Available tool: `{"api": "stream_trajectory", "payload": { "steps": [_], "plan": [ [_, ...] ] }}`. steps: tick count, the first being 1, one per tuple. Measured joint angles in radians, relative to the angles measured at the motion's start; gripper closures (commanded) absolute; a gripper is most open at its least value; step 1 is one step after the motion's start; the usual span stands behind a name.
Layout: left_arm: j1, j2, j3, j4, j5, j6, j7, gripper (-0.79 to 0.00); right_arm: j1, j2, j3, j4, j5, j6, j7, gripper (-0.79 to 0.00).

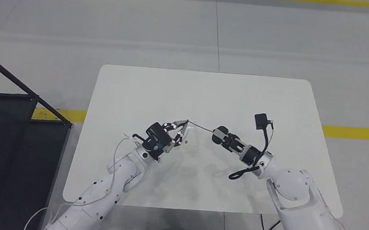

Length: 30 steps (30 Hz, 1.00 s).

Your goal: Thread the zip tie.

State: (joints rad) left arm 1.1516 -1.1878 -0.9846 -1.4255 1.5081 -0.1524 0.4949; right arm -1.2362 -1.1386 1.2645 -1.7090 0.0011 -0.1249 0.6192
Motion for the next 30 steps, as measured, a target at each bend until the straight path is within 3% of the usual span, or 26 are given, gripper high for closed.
{"api": "stream_trajectory", "payload": {
  "steps": [30],
  "plan": [
    [0.012,-0.020,-0.027,0.000,0.021,-0.015,0.007,0.000,0.009,0.000,0.001,0.008,0.011,0.010,0.010,0.000]
  ]
}}
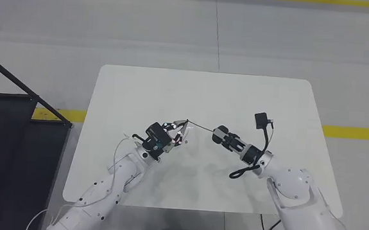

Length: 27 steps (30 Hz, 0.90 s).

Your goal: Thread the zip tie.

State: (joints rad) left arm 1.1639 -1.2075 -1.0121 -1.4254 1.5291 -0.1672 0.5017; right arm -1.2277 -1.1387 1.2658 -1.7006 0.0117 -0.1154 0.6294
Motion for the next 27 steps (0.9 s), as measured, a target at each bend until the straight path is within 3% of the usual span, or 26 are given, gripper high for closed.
{"api": "stream_trajectory", "payload": {
  "steps": [27],
  "plan": [
    [0.005,-0.009,-0.013,0.002,0.017,-0.009,0.001,0.000,0.011,-0.003,-0.005,0.012,0.041,-0.019,0.008,0.000]
  ]
}}
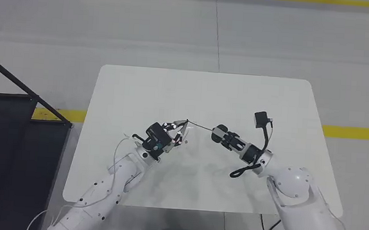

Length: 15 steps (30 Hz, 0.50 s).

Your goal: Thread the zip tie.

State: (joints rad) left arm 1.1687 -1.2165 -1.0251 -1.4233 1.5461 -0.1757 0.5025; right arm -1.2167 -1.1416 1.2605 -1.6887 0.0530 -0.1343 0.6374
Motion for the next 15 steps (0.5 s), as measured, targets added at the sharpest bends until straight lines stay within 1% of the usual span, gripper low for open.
{"api": "stream_trajectory", "payload": {
  "steps": [6,15],
  "plan": [
    [0.000,0.000,0.000,0.000,0.000,0.000,0.000,0.000,-0.001,-0.002,-0.001,0.006,0.026,-0.030,-0.001,0.000],
    [0.000,0.000,0.000,0.000,0.000,0.000,0.000,0.000,-0.010,-0.005,0.003,0.021,0.082,-0.112,-0.009,0.000]
  ]
}}
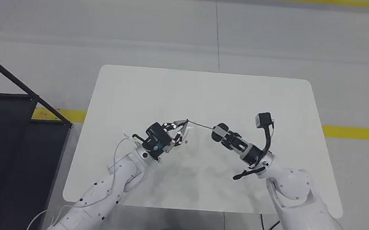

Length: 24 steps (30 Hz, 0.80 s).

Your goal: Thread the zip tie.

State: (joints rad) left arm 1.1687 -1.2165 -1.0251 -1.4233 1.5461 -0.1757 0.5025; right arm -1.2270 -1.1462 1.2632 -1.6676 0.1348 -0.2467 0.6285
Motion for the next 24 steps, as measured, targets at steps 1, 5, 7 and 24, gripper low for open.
{"api": "stream_trajectory", "payload": {
  "steps": [1,5,7,24],
  "plan": [
    [0.000,0.000,0.000,0.000,0.000,0.000,0.000,0.000,0.000,0.000,0.000,0.002,0.004,-0.007,0.000,0.000],
    [0.000,0.000,0.000,0.000,0.000,0.000,0.000,0.000,-0.001,-0.002,-0.002,0.008,0.019,-0.022,-0.002,0.000],
    [0.000,0.000,0.000,0.000,0.000,0.000,0.000,0.000,0.001,-0.003,-0.004,0.009,0.027,-0.025,-0.002,0.000],
    [0.000,0.000,0.000,0.000,0.000,0.000,0.000,0.000,0.009,-0.013,-0.023,0.022,0.070,-0.067,-0.040,0.000]
  ]
}}
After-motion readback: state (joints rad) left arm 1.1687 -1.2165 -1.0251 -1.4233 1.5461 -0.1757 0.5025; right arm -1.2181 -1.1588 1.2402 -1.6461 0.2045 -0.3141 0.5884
